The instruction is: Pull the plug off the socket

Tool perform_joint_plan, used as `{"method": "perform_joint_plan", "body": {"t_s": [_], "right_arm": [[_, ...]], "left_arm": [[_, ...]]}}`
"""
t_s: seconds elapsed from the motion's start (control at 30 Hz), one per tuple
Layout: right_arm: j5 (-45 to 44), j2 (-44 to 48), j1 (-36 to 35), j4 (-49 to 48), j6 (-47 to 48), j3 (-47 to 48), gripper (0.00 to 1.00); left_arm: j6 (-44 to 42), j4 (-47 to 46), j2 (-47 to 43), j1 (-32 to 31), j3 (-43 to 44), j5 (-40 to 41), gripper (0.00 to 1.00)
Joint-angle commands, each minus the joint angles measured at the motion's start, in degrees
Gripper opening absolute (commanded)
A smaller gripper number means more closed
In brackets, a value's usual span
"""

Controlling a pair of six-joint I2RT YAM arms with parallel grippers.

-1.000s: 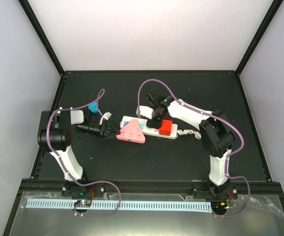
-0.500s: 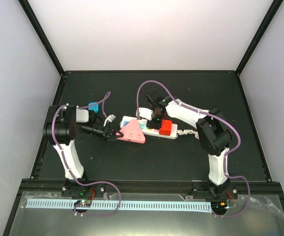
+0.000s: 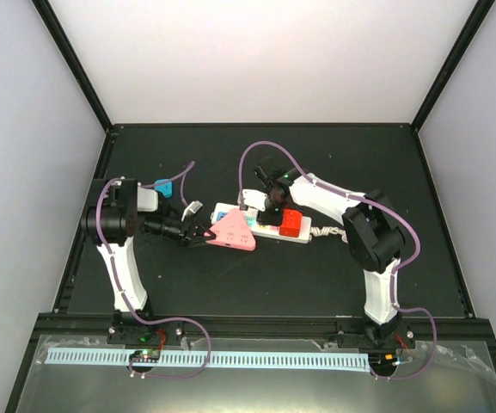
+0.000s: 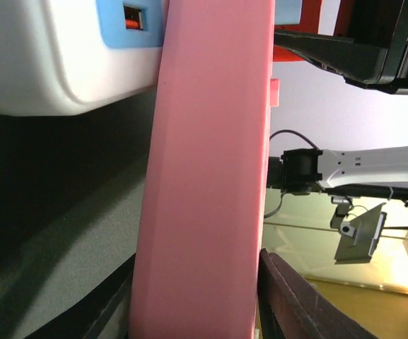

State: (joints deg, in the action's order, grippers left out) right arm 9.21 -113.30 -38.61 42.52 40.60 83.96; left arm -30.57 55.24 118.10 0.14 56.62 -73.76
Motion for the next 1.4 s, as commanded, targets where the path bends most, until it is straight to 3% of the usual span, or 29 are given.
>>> {"method": "perform_joint_plan", "body": {"t_s": [0.0, 0.23, 0.6, 0.87, 1.03, 1.37], "right_arm": [[0.0, -0.2, -0.2, 0.0, 1.0, 1.5, 0.43], [0.3, -0.7, -0.2, 0.3, 1.1, 2.1, 0.36], [0.0, -1.9, -0.2, 1.2, 1.7, 2.9, 0.27], [-0.5, -3.5, 0.5, 2.4, 1.9, 3.6, 0.21], [-1.2, -3.6, 0.7, 2.1, 1.8, 3.2, 0.20], [-1.9, -4.4, 0.6, 2.0, 1.5, 3.5, 0.19]], "left_arm": [[-8.4, 5.1, 2.6, -0.8, 2.7, -5.0, 0.33], [-12.6, 9.1, 4.2, -0.8, 3.7, -6.5, 0.25], [-19.7, 14.7, 5.4, -0.8, 5.1, -7.4, 0.02], [-26.8, 20.7, 4.9, -0.8, 5.7, -9.2, 0.02], [-41.0, 33.3, 8.2, -0.7, 8.1, -11.2, 0.02], [-42.3, 33.8, 3.8, -0.7, 6.6, -12.3, 0.02]]}}
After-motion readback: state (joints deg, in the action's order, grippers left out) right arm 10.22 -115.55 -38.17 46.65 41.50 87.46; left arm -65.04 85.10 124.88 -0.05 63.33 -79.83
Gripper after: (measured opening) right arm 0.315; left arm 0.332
